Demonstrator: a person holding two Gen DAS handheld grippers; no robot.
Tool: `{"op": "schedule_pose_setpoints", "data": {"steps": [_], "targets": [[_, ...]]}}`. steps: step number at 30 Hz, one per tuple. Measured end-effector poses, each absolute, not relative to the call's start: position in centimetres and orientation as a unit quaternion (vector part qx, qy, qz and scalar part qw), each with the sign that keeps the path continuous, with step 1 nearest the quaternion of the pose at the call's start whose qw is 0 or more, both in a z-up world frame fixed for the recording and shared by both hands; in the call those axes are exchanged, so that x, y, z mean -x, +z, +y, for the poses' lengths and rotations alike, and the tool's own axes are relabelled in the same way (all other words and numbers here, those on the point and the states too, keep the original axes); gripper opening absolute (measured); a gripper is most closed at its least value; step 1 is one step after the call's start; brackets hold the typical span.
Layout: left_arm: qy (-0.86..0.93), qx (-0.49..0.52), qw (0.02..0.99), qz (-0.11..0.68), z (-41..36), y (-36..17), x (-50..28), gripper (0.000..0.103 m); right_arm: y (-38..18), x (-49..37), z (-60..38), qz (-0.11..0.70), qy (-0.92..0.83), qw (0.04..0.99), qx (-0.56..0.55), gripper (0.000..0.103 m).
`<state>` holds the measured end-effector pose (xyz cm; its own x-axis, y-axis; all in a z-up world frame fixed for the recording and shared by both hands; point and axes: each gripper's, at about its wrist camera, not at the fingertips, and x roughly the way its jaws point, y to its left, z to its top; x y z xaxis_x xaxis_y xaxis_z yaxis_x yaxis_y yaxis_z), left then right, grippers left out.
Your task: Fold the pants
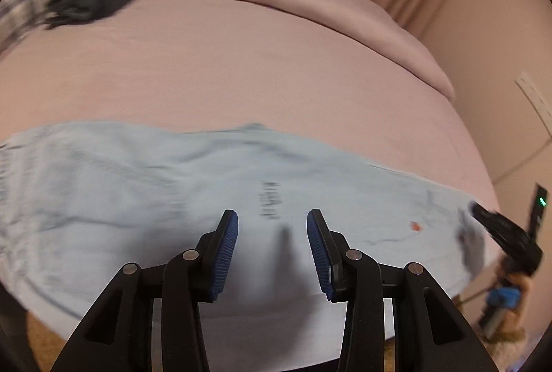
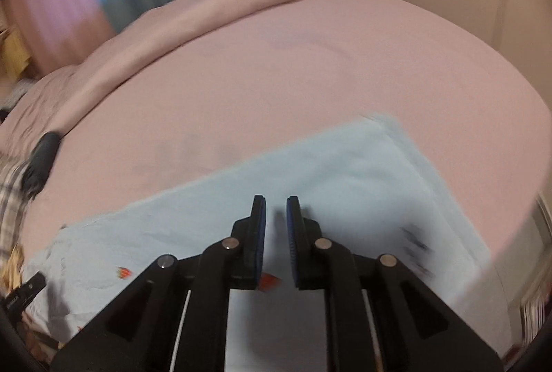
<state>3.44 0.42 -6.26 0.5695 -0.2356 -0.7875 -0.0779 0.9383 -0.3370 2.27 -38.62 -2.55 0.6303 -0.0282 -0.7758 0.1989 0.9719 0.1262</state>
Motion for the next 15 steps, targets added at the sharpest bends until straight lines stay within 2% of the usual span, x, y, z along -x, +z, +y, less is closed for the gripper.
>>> {"op": "schedule_pose_setpoints", "data": {"steps": [5,15], "targets": [[-0.001,0.176,0.843,0.508,-0.6,-9.8,-5.4,0.041,-5.2,-5.8,-39.3,0.459,-0.117,0.877,-0.085,0.015],[-0.001,0.160,0.859,0.486,-1.4,-10.2,-4.9,0.041,-6.2,-7.0,-39.3,0.427,-0.149,0.889,-0.077,0.014]]}}
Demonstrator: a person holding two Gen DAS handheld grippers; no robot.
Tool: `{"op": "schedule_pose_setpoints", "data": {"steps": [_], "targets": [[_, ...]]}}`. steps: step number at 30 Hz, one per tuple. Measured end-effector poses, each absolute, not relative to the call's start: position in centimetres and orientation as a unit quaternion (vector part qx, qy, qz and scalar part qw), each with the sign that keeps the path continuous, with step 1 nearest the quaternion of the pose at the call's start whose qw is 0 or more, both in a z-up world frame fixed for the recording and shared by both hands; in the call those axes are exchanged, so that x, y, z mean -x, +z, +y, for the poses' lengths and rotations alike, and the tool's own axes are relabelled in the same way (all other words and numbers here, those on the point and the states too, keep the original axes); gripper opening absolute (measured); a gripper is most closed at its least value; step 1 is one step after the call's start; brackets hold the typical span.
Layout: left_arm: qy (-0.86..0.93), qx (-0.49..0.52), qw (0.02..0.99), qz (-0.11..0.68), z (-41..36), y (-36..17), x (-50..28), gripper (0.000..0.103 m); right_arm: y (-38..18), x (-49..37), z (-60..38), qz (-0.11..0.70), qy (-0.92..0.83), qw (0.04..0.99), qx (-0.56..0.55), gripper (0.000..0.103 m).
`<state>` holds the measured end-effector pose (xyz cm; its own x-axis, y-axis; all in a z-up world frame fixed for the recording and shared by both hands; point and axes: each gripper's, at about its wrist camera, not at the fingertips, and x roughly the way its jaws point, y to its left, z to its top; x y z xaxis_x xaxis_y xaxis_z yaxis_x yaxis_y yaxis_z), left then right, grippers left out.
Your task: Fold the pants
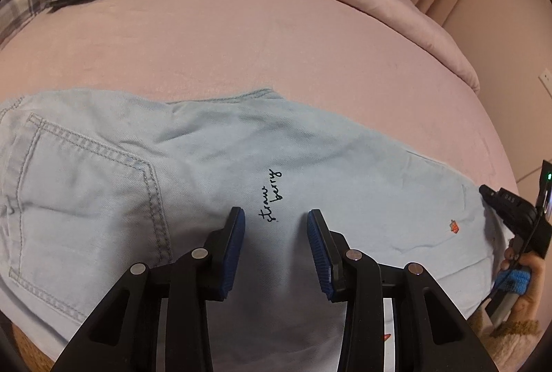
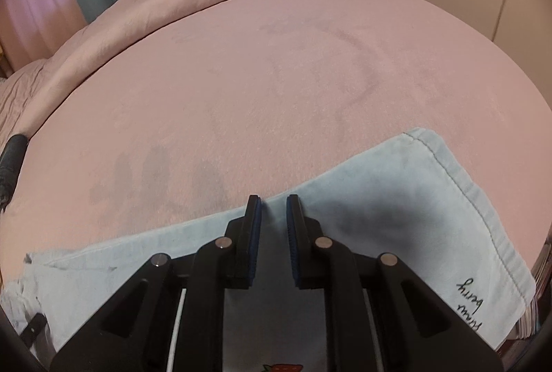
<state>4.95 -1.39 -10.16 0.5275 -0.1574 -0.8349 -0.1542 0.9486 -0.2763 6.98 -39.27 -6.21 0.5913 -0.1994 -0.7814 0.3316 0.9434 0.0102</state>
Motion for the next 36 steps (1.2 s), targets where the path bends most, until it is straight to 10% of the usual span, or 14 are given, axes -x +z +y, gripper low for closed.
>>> {"op": "schedule_pose_setpoints", "data": {"steps": [36], "targets": [[0.016,0.176,0.865,0.470,-1.8,-10.4,-4.4,0.041,-5.5,-2.5,-39.5,0.423,-0.110,0.895,-0.085,0.014]]}}
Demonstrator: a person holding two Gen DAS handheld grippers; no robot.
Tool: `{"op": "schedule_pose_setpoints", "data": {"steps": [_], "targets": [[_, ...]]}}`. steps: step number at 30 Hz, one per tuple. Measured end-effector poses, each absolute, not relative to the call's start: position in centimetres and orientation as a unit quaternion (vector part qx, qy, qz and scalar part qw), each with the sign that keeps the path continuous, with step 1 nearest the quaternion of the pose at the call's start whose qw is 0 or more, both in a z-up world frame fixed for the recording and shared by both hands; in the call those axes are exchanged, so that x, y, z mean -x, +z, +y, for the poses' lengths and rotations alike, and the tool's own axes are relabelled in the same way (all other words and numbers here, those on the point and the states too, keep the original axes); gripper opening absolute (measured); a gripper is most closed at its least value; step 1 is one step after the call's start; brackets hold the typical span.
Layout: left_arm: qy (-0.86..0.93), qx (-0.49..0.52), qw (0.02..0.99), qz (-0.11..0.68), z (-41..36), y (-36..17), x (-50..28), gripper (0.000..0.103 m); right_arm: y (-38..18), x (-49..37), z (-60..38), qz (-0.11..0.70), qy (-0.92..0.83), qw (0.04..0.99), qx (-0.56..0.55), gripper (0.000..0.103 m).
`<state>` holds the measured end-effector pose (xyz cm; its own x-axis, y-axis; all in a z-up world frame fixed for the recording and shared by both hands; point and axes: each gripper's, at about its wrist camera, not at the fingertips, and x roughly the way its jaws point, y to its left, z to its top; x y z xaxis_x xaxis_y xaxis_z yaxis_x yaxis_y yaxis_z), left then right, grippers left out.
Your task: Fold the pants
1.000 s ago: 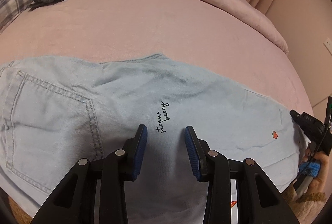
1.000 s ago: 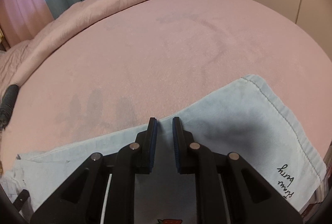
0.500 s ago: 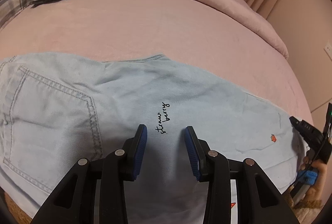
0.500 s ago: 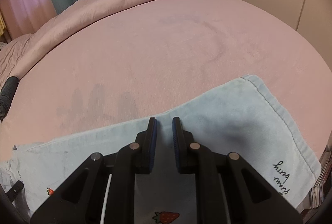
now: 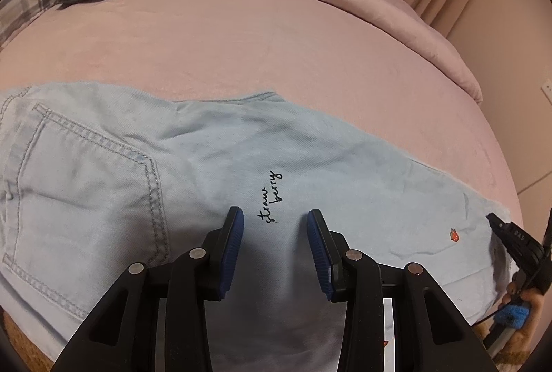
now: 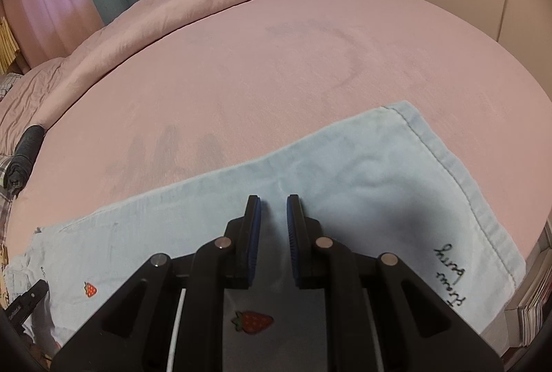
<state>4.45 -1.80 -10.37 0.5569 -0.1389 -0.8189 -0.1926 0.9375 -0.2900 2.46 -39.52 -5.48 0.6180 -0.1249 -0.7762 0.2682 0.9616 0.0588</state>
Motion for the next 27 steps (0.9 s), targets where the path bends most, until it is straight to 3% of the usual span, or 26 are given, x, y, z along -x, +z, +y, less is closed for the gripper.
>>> {"op": "schedule_pose_setpoints", "data": {"steps": [27], "targets": [[-0.006,0.237,0.859,0.454,0.4,-10.5,-3.0,0.041,-4.7,0.2,-41.9,0.419,-0.143,0.893,-0.083,0.015]]}}
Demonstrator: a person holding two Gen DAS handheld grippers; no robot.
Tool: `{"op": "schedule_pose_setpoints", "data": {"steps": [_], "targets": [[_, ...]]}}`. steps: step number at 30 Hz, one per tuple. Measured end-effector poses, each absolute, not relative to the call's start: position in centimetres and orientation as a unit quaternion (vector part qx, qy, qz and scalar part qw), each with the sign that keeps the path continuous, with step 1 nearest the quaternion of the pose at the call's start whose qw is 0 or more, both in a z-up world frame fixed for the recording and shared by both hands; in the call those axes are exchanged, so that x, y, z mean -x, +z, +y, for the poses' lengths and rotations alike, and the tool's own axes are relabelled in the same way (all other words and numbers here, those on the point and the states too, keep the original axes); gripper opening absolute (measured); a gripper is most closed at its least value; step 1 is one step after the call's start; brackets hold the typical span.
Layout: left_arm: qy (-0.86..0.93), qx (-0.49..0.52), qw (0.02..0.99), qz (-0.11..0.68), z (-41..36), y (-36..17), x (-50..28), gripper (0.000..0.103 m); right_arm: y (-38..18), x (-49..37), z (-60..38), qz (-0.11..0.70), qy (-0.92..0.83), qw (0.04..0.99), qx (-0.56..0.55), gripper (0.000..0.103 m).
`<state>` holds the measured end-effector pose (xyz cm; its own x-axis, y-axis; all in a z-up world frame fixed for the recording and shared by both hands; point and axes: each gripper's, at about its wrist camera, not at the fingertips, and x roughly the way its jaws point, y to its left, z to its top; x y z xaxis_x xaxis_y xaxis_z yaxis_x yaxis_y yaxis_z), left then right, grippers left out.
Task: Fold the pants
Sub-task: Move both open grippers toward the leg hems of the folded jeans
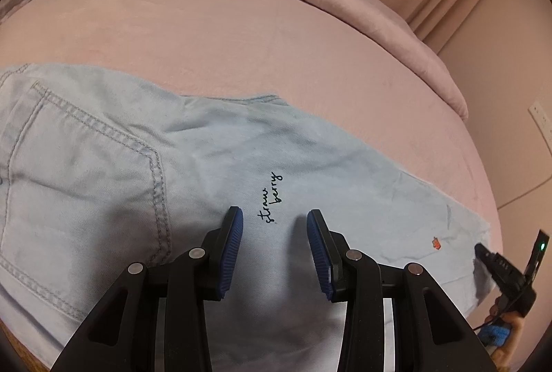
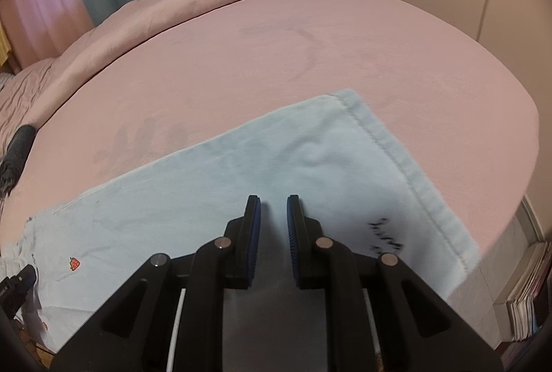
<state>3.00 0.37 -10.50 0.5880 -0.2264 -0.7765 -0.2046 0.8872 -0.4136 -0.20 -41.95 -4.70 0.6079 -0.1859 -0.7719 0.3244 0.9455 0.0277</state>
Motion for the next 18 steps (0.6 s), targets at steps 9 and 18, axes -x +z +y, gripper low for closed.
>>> {"op": "schedule_pose_setpoints", "data": {"steps": [9,18], "targets": [[-0.011,0.257,0.859,0.443,0.9,-9.6,-0.8,0.041,-3.8,1.4,-43.6,0.412,-0.189,0.886,-0.102,0.022],[-0.017,0.225,0.874,0.430,-0.8,-7.0,-0.5,0.070,-1.9,2.8,-45.0,0.385,-0.260,0.880,-0.097,0.074]]}}
